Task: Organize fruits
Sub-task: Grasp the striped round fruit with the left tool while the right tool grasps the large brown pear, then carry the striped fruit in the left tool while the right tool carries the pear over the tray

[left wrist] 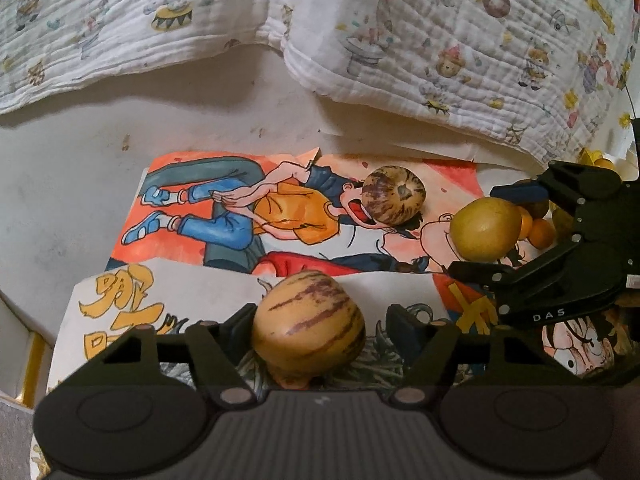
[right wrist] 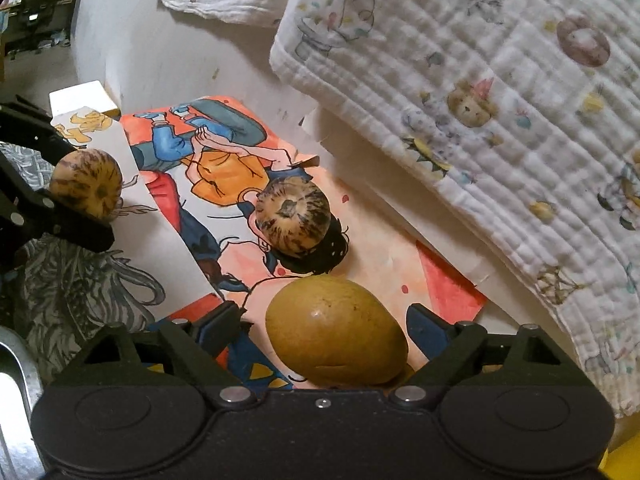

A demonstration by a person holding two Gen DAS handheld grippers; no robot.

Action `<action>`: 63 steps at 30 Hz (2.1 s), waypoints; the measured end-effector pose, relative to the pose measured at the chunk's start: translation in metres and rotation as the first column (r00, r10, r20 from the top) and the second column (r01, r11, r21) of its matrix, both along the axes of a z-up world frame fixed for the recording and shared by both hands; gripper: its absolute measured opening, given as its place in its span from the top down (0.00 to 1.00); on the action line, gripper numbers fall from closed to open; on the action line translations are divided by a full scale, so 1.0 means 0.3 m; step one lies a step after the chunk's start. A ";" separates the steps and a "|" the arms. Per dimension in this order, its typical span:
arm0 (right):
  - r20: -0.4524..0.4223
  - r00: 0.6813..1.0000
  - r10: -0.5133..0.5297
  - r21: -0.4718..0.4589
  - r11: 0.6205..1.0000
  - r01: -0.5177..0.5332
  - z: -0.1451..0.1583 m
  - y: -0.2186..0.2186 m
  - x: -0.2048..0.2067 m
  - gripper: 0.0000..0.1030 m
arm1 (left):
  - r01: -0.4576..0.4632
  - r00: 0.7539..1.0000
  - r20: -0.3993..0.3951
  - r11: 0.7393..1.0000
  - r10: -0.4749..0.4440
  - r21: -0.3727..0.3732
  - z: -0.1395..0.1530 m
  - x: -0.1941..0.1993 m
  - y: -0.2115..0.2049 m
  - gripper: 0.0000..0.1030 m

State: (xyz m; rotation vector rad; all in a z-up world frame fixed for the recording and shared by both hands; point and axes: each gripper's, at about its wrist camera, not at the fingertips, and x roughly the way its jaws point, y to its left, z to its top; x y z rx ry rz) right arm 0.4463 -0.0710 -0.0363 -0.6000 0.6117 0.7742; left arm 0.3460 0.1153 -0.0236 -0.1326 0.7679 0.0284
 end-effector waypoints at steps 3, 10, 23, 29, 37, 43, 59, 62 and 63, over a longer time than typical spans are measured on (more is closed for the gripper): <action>-0.015 1.000 -0.003 0.014 1.000 0.003 -0.002 -0.006 0.011 0.14 | -0.006 1.000 0.003 1.000 0.006 0.018 -0.004 0.002 -0.001 0.36; -0.029 0.999 0.017 -0.008 1.000 -0.017 0.011 0.000 0.004 0.19 | 0.002 1.000 0.011 0.999 -0.003 0.050 -0.011 0.002 -0.002 0.41; 0.026 0.996 0.089 -0.076 0.993 -0.087 0.024 -0.002 -0.048 0.32 | 0.013 1.000 0.020 0.998 -0.014 0.060 -0.013 0.002 -0.008 0.41; -0.032 0.999 0.038 -0.053 0.998 -0.040 0.036 0.012 -0.016 0.34 | 0.010 1.000 0.022 0.998 -0.011 0.057 -0.013 0.006 -0.011 0.42; 0.110 0.993 0.030 -0.033 0.999 -0.026 0.020 0.013 -0.123 0.35 | -0.002 1.000 0.022 0.999 0.001 0.034 -0.009 -0.006 -0.005 0.42; 0.213 0.976 0.047 -0.065 0.997 -0.034 0.006 0.041 -0.197 0.35 | -0.004 1.000 0.021 1.000 0.003 0.014 -0.004 -0.035 -0.013 0.42; 0.246 0.968 0.039 -0.010 0.999 -0.038 0.148 -0.039 -0.404 0.35 | 0.021 0.998 0.060 1.000 -0.021 -0.007 0.073 -0.175 -0.074 0.42; 0.246 0.969 0.035 -0.005 0.999 -0.035 0.182 -0.072 -0.470 0.35 | 0.031 0.997 0.067 0.999 -0.031 -0.010 0.087 -0.218 -0.094 0.42; 0.243 0.970 0.031 -0.004 1.000 -0.031 0.193 -0.084 -0.494 0.35 | 0.035 0.997 0.069 0.999 -0.034 -0.010 0.091 -0.236 -0.101 0.42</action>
